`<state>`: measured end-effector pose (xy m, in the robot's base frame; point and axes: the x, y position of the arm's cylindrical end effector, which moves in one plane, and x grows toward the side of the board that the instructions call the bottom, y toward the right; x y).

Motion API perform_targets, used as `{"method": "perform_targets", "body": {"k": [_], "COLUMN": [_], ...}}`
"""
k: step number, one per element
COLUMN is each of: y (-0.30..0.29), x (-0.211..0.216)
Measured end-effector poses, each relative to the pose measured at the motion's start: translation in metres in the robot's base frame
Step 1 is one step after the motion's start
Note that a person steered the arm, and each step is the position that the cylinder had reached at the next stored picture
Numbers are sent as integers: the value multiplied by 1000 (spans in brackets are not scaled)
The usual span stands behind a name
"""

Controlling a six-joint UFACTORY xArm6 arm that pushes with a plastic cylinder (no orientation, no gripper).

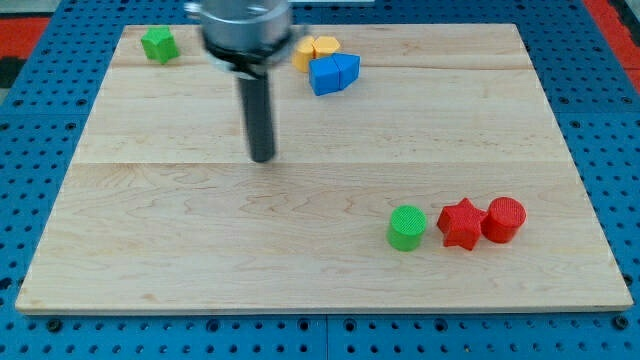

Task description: Move the green star towards the center

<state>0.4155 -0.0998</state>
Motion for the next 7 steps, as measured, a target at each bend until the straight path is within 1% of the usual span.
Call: {"method": "perform_targets", "body": {"k": [1,3,4,5,7], "y": [-40,-87,-115,-167,-149], "x": [-57,-201,-224,-208,-172]}}
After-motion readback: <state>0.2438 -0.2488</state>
